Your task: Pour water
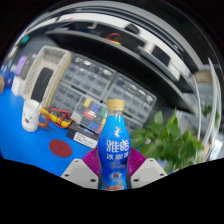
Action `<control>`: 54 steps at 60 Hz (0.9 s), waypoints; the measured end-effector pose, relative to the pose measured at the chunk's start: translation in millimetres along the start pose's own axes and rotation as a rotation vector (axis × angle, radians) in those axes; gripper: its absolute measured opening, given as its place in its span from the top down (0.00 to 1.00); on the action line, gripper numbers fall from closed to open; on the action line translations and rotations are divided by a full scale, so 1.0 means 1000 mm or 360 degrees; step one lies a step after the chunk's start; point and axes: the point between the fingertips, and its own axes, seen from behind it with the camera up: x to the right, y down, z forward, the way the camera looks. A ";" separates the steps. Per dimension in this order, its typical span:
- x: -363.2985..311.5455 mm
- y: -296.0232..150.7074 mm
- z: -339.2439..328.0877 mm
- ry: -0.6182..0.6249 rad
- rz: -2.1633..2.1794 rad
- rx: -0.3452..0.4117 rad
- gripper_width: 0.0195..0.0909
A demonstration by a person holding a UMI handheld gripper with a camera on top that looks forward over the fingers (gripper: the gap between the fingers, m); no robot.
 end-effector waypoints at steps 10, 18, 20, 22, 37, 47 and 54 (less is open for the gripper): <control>-0.040 -0.054 0.016 0.0015 -0.0698 0.0100 0.82; -0.082 -0.088 0.027 -0.0010 -0.1161 0.0176 0.82; -0.091 -0.095 0.031 -0.0011 -0.1278 0.0207 0.82; -0.101 -0.101 0.033 -0.0008 -0.1401 0.0227 0.82; -0.151 -0.149 0.046 0.0126 -0.2316 0.0413 0.82; -0.171 -0.163 0.049 0.0255 -0.2823 0.0507 0.82; -0.173 -0.157 0.054 0.0236 -0.2855 0.0474 0.82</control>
